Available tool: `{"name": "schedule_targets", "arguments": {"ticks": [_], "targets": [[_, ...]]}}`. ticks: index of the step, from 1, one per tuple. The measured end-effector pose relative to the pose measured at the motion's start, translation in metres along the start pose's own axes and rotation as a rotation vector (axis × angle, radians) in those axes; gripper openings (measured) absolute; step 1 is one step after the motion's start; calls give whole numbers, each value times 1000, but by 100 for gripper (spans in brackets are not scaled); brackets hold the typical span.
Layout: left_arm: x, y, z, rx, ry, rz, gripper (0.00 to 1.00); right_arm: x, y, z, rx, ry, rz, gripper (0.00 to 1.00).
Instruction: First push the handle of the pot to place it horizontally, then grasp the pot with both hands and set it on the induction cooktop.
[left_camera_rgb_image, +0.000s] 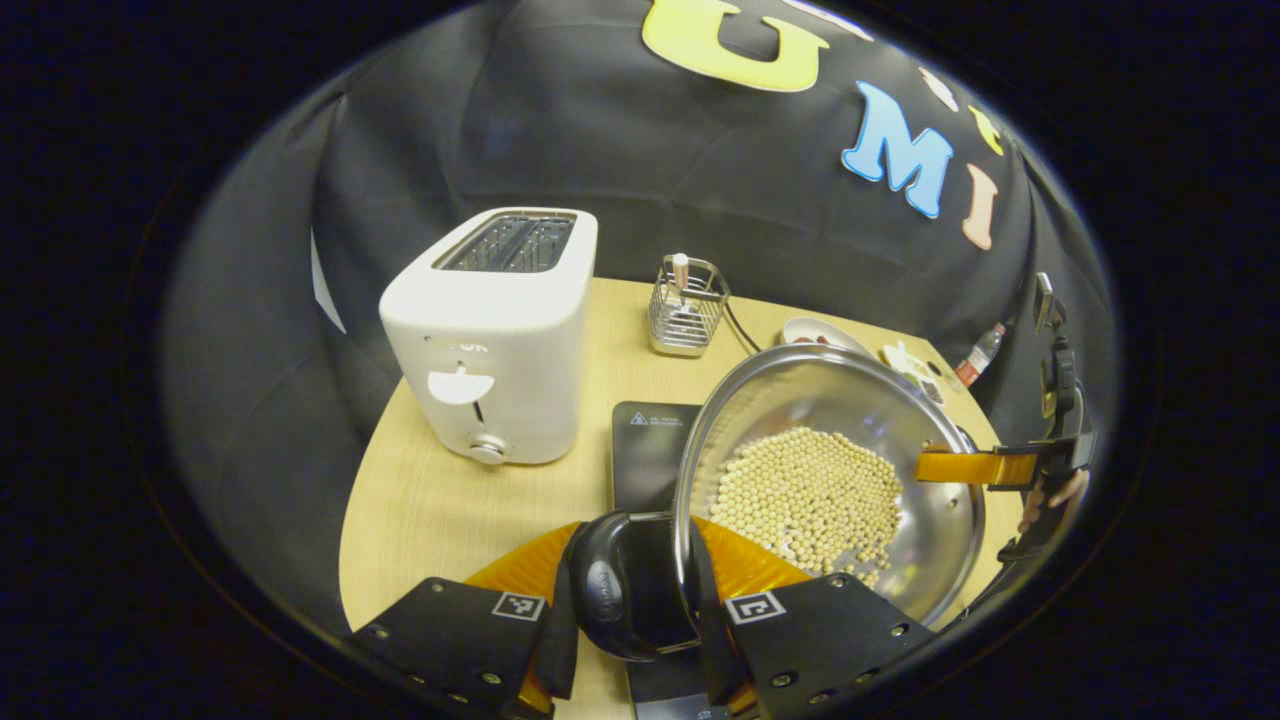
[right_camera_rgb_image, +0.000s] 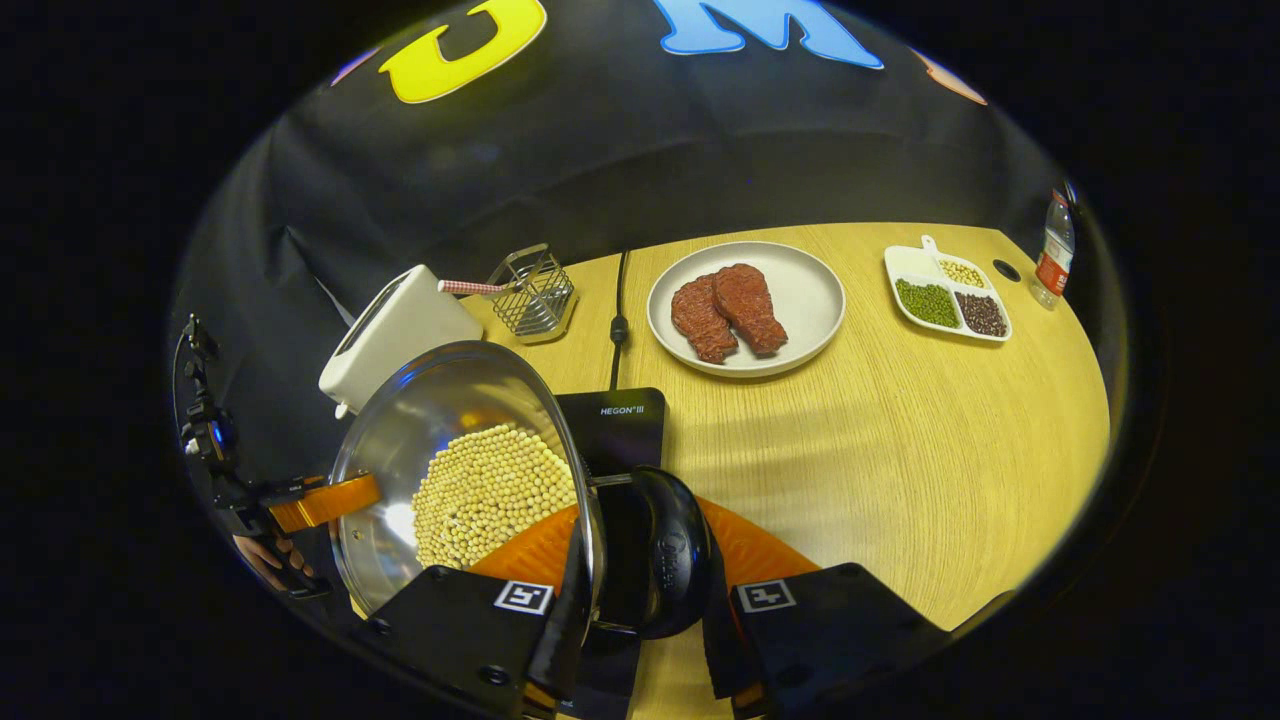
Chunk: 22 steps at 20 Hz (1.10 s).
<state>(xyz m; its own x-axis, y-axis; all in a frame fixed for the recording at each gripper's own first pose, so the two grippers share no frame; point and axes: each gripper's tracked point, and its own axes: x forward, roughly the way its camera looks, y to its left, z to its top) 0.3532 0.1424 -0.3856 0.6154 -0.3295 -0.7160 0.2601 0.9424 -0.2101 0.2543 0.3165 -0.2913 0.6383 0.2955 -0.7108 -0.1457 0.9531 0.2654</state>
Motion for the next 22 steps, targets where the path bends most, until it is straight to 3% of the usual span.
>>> {"name": "schedule_targets", "arguments": {"ticks": [13,18,19,20,22], "targets": [[13,5,11,8,-10,-2,53,21,-5,7,14,14,14,50],[14,6,10,-3,-9,-4,52,21,-6,6,12,19,15,53],[14,5,9,-3,-8,-4,53,21,-5,5,13,21,15,58],[15,6,9,-4,-7,-2,56,21,-5,5,13,23,14,55],[14,7,9,-6,-4,0,54,21,-6,5,15,26,11,55]]}}
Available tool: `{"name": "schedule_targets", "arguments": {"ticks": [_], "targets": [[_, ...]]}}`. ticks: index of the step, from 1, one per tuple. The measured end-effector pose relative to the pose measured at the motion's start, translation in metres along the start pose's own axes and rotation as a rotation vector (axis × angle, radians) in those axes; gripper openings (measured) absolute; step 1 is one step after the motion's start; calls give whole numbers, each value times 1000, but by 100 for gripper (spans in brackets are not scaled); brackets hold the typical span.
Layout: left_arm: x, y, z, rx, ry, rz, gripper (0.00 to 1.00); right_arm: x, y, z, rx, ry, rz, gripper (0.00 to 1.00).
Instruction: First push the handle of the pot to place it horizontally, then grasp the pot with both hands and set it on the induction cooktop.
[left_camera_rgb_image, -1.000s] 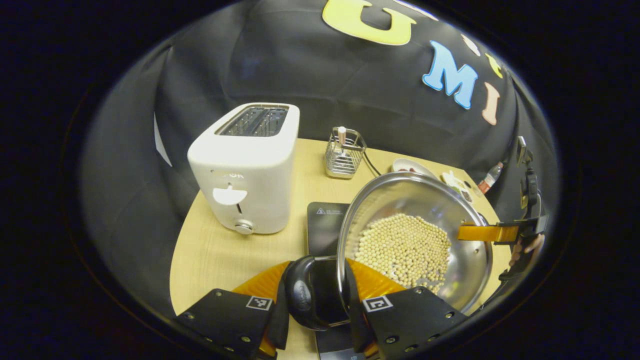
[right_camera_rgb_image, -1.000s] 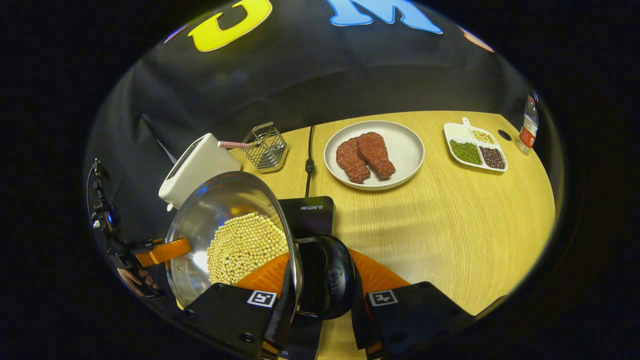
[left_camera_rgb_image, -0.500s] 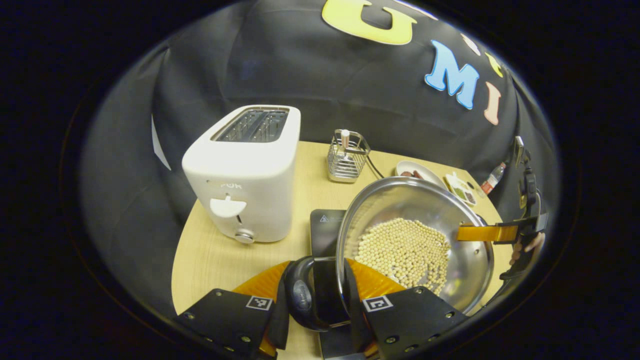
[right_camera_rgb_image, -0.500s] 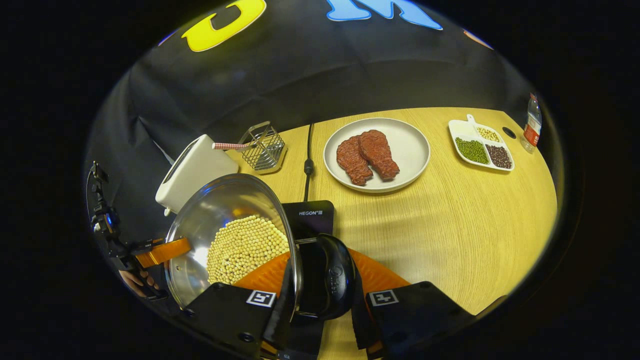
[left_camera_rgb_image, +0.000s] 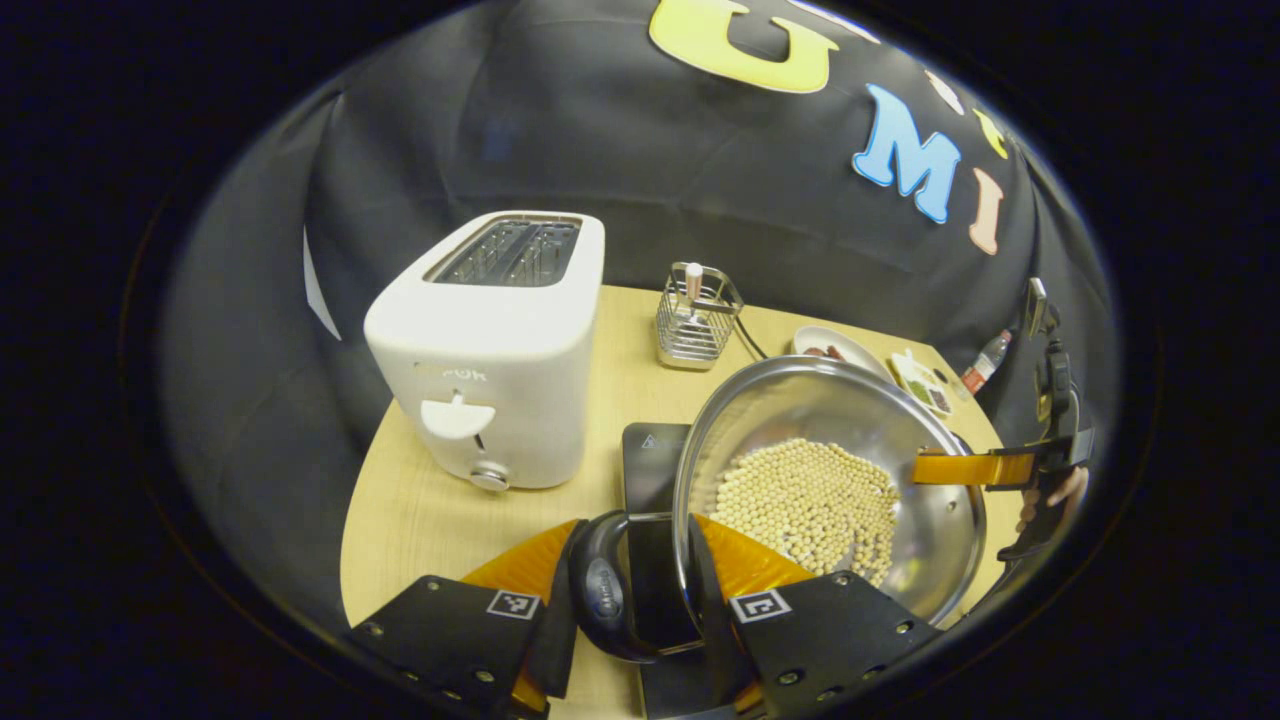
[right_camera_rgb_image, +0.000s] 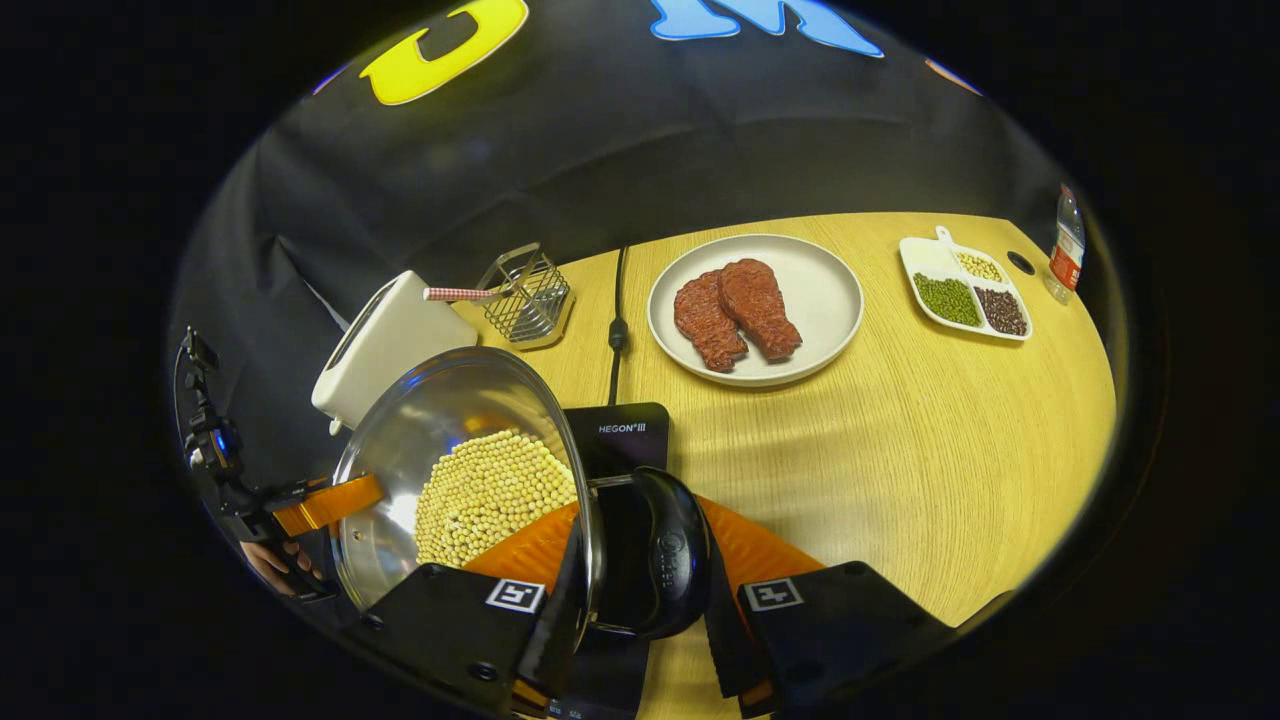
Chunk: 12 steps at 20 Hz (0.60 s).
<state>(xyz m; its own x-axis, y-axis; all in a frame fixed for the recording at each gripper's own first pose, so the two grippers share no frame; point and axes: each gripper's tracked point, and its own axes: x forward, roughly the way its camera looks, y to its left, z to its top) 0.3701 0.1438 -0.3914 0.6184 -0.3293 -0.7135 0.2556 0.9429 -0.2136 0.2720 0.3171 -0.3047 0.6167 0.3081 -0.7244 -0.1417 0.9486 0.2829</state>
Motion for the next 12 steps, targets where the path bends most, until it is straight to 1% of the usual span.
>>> {"name": "schedule_targets", "arguments": {"ticks": [1,2,3,4,5,6,7,8,9,10,11,12], "targets": [[0,-1,0,-2,1,1,57,-1,0,0,0,0,0,55],[0,-1,-1,-6,3,3,54,0,0,-1,-1,0,-1,59],[-1,-1,-1,-10,6,8,52,-1,3,-1,0,1,7,56],[-1,-1,-1,-12,8,14,53,0,2,0,-3,-2,4,56],[-1,-1,-2,-11,13,24,57,-2,3,1,-5,-4,10,53],[-1,2,-1,-12,10,45,57,-3,5,0,-6,-5,19,55],[0,8,-1,-13,5,89,59,-5,6,0,-8,-7,26,76],[-2,13,1,-12,1,127,70,-7,7,1,-14,-11,31,86],[-7,15,2,-7,-5,147,81,-13,4,5,-22,-22,27,93],[-12,16,7,3,-18,164,87,-17,2,7,-31,-36,23,98],[-20,16,7,19,-25,184,88,-23,1,9,-38,-46,21,98],[-31,16,10,33,-34,211,85,-32,-2,10,-42,-53,22,98]]}}
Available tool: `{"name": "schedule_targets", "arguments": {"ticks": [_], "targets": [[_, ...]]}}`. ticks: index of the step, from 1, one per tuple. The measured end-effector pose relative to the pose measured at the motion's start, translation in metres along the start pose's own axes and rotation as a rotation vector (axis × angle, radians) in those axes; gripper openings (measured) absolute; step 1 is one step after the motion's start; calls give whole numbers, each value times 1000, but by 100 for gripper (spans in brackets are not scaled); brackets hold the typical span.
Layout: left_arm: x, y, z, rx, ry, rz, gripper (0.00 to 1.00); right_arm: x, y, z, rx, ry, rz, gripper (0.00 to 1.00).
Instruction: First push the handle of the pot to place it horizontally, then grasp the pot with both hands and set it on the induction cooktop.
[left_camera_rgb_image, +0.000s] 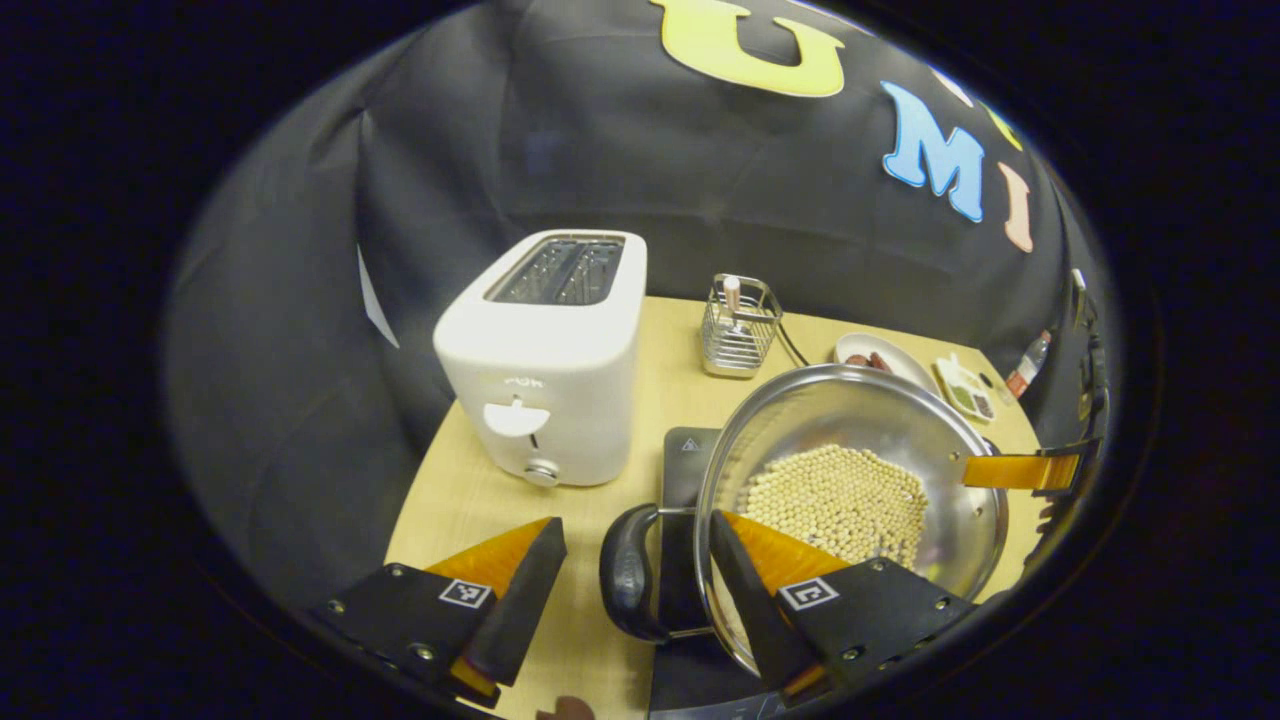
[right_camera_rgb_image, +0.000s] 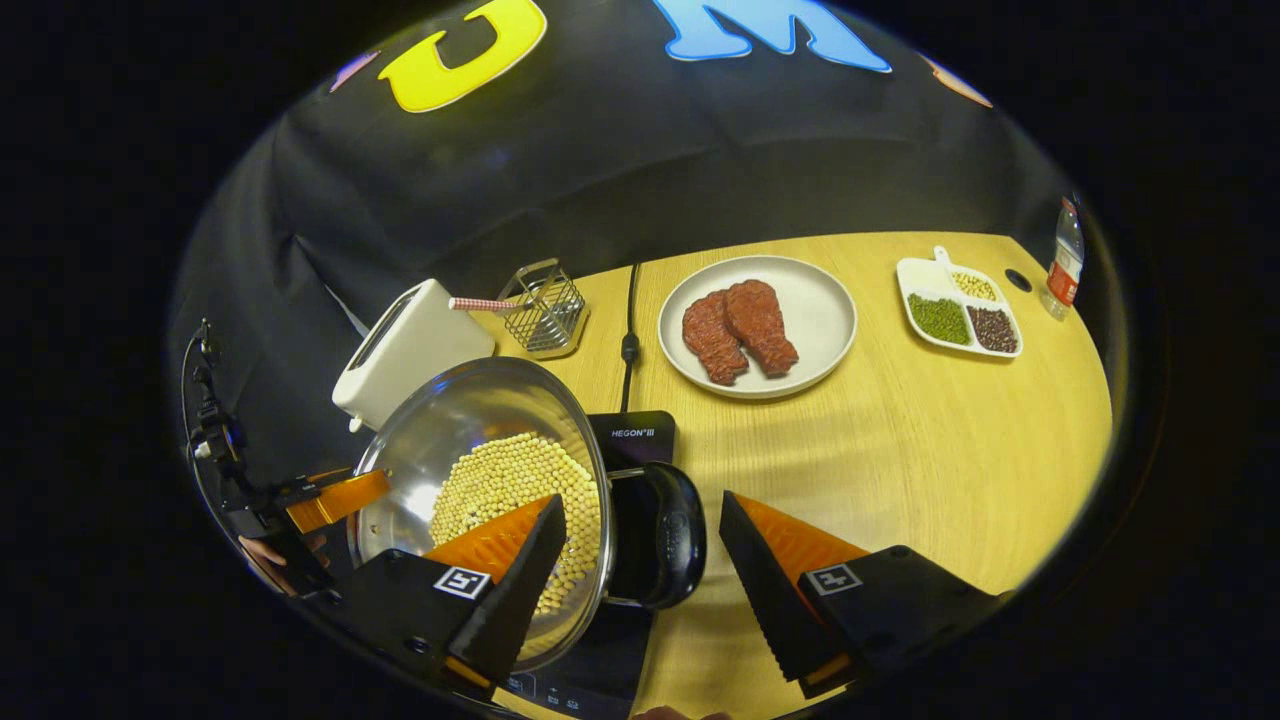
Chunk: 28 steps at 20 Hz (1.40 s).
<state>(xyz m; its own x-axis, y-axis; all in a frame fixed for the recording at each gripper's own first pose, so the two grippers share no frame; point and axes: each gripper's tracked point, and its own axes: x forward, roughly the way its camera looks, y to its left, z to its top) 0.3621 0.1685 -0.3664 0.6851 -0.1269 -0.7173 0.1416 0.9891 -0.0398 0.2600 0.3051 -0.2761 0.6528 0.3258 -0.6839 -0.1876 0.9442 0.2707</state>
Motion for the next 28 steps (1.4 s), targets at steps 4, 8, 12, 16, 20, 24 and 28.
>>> {"name": "schedule_targets", "arguments": {"ticks": [4,8,12,16,20,24,28], "targets": [[-57,1,35,20,-136,103,85,-50,-16,21,-37,-87,0,98],[-116,-24,60,16,-258,156,85,-114,-45,49,-72,-209,-33,98],[-179,-67,85,18,-372,172,88,-181,-90,71,-109,-344,-102,98],[-244,-122,117,14,-488,160,89,-251,-138,96,-128,-482,-183,98],[-308,-174,140,-14,-609,163,85,-319,-190,108,-128,-615,-243,98],[-358,-246,146,-44,-709,140,89,-387,-238,104,-178,-716,-302,98],[-382,-311,117,-106,-708,130,85,-437,-272,84,-226,-780,-317,98]]}}
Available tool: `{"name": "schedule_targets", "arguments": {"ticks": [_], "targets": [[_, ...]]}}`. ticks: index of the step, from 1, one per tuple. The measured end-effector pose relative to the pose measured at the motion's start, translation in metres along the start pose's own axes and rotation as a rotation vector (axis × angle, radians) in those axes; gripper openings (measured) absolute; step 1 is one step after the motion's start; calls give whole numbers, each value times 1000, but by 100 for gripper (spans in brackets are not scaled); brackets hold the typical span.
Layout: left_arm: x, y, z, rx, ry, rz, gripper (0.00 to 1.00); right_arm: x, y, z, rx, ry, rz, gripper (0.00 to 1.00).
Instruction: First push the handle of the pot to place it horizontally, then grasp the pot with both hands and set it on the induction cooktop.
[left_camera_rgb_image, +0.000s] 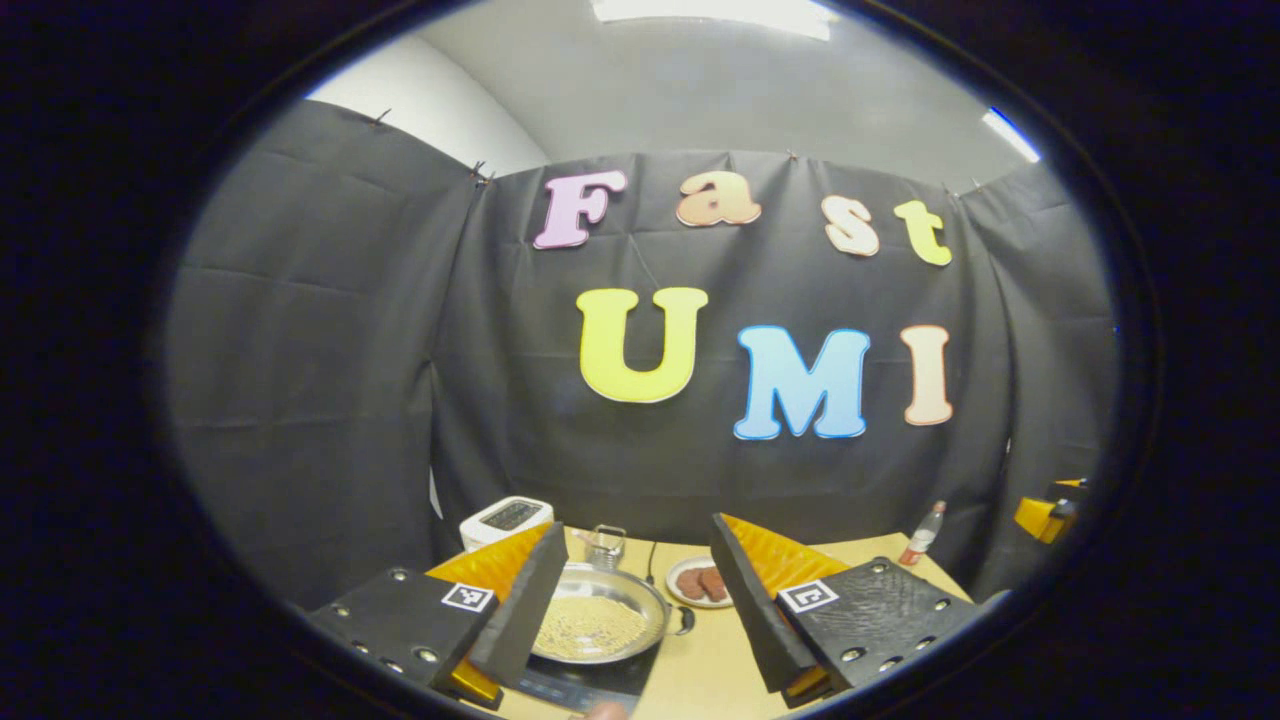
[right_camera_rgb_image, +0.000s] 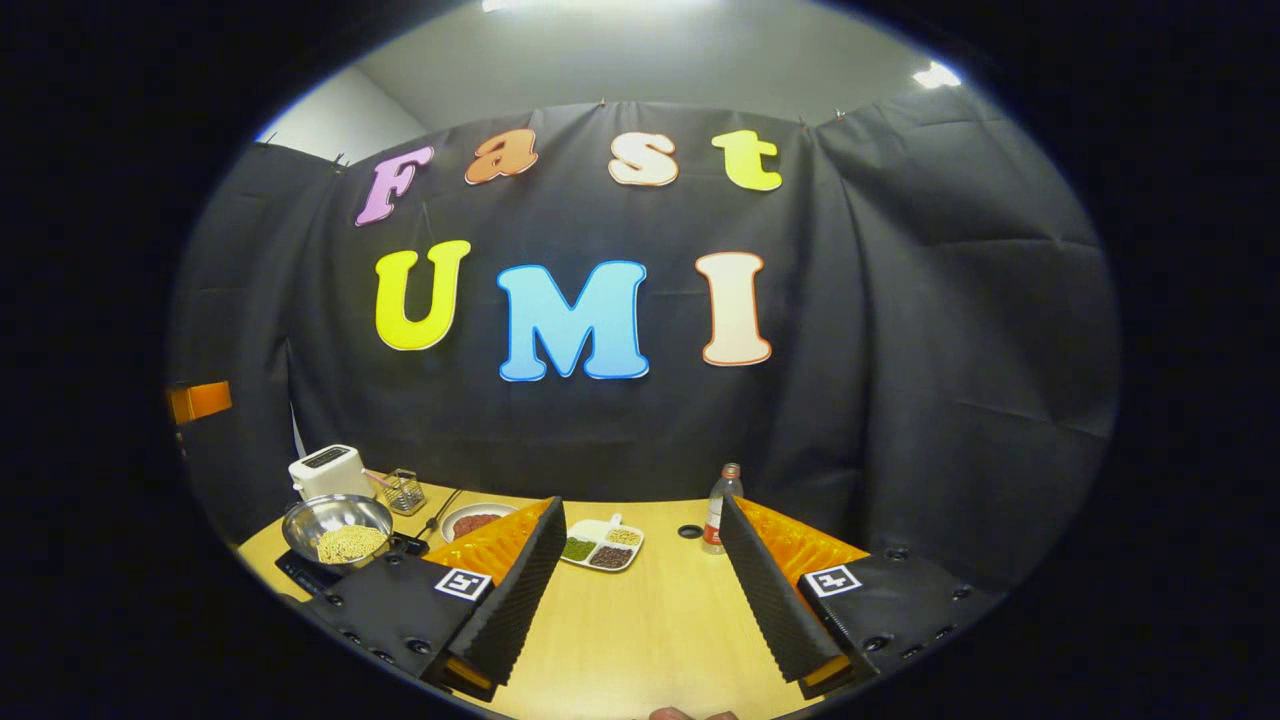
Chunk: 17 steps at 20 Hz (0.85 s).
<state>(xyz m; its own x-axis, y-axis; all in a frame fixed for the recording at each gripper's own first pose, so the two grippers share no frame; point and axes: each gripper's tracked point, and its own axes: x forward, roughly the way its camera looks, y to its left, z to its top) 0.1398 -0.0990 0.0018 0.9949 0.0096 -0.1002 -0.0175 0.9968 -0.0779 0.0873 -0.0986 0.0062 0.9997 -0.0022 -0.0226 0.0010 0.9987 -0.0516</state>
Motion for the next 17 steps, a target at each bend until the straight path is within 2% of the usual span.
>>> {"name": "schedule_targets", "arguments": {"ticks": [6,8,10,12,13,14,17], "targets": [[-56,-37,-26,-17,2,22,87,-51,-42,-30,39,12,35,98],[-71,-40,-34,-14,18,31,85,-61,-51,-39,41,29,20,98],[-87,-38,-36,-13,24,30,87,-67,-44,-47,61,50,18,98],[-98,-36,-31,-15,11,13,85,-72,-40,-52,83,62,-2,98],[-103,-40,-32,-22,14,-8,85,-73,-34,-52,95,62,-7,93],[-104,-41,-35,-24,19,-25,85,-74,-29,-53,107,61,-16,98],[-101,-24,-40,-7,27,-14,85,-79,-11,-58,132,56,-43,98]]}}
